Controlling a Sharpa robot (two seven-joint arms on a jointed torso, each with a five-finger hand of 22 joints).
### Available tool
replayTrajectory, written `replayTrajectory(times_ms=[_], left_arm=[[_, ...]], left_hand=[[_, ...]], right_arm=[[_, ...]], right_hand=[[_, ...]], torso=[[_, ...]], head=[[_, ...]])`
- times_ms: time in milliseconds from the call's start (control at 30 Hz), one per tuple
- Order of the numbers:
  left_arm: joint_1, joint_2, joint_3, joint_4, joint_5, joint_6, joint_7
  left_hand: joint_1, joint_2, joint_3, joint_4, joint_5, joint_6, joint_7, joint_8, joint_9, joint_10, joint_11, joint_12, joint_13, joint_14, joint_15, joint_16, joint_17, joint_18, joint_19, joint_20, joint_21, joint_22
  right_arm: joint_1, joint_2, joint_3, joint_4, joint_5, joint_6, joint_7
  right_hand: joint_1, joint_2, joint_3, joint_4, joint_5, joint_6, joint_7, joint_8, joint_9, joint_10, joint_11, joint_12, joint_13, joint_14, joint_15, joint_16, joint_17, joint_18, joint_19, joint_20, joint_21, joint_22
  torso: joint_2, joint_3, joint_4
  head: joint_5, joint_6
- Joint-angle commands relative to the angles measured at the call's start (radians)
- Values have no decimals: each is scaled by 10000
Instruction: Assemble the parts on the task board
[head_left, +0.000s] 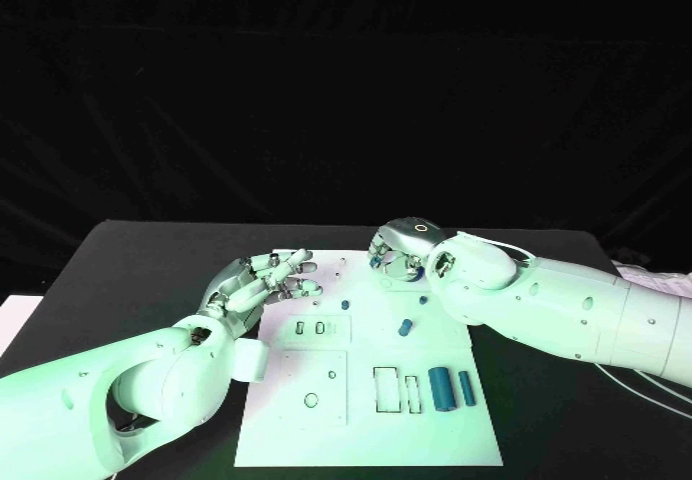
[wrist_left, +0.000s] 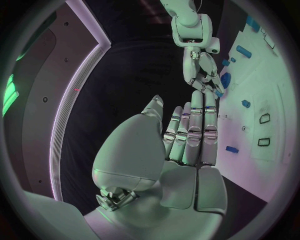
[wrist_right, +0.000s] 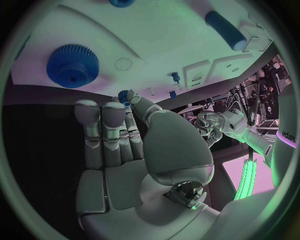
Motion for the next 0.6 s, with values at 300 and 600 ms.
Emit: replayTrajectory(times_ms=[300, 600], left_arm=[[13, 27, 8, -3, 17, 199, 10], [25, 30, 8, -1, 17, 209, -6]], left_hand=[[6, 56, -17, -37, 41, -38, 6, -53, -9, -45, 5, -35, -10, -57, 21, -4, 16, 82, -51, 2, -63, -11], [6, 56, -17, -37, 41, -38, 6, -53, -9, -45, 5, -35, -10, -57, 21, -4, 16, 82, -51, 2, -63, -11]], right_arm=[[20, 966, 7, -1015, 310, -769, 31], [13, 1390, 7, -1318, 438, -720, 158]], right_hand=[[138, -146, 511, 265, 90, -157, 86, -123, 24, -255, 86, 5, -8, -35, 62, 28, 4, -51, -148, 39, 81, 24], [126, -183, 551, 287, 93, -168, 97, -133, 23, -278, 99, 8, -6, -44, 71, 37, 6, -50, -166, 50, 92, 27]], torso=[[49, -20, 38], [59, -29, 30]], head=[[46, 69], [68, 50]])
